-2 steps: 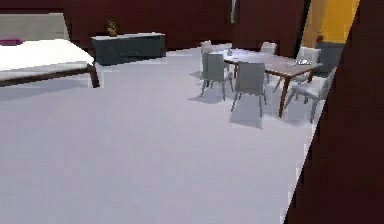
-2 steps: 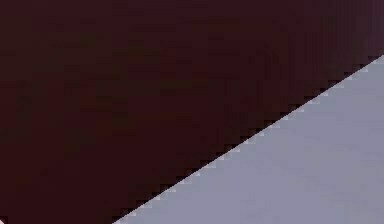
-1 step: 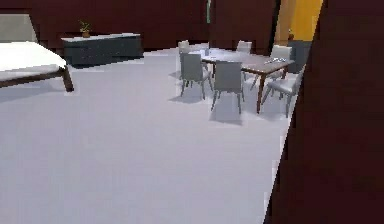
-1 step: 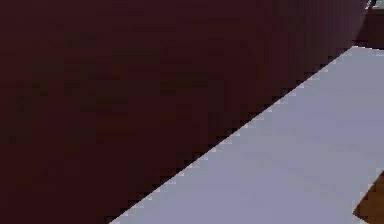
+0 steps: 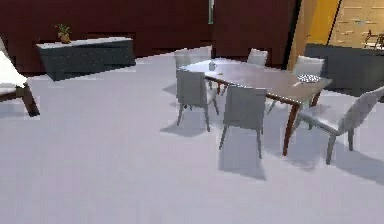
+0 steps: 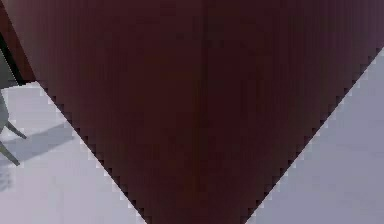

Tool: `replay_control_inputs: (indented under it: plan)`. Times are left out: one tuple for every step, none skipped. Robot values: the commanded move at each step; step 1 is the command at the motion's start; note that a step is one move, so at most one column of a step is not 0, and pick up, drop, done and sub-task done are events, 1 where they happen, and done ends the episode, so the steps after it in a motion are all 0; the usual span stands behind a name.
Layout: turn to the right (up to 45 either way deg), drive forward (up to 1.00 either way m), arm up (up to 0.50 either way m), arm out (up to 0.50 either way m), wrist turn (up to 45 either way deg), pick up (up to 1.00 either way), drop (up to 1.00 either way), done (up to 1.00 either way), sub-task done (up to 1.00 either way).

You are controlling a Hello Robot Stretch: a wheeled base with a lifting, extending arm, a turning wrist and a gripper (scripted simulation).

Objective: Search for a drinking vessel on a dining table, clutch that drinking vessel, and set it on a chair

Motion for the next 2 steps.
replay_control_inputs:
  plan:
    - [15.0,0.00,0.00,0.00,0.0,0.00,0.00,0.00,0.00]
    - [0.0,0.15,0.00,0.00,0.0,0.00,0.00,0.00,0.00]
